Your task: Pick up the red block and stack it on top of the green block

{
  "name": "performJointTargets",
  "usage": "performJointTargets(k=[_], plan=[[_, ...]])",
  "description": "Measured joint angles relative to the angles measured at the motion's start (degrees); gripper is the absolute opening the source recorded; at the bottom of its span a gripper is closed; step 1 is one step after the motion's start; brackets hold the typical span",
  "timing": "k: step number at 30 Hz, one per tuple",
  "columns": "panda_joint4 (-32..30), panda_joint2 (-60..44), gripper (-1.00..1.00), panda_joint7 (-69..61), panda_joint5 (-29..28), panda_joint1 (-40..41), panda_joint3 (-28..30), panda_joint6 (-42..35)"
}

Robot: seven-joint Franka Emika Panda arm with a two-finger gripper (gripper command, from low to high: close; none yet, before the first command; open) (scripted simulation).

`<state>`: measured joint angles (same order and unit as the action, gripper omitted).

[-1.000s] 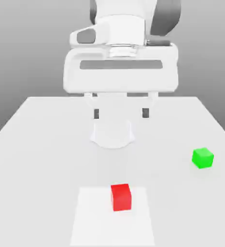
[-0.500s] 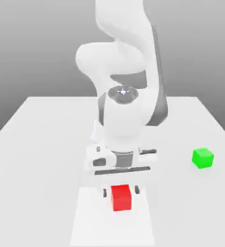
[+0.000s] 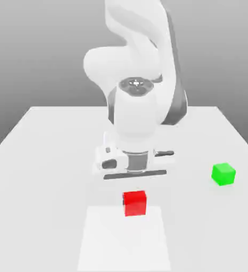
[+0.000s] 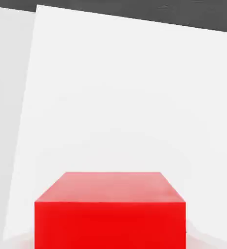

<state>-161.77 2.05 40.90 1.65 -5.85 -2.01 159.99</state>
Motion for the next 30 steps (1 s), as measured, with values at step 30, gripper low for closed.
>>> performJointTargets(k=[30], plan=[[-1.34,7.64,-1.0,21.03,7.9,-29.23,-27.9,-5.56]])
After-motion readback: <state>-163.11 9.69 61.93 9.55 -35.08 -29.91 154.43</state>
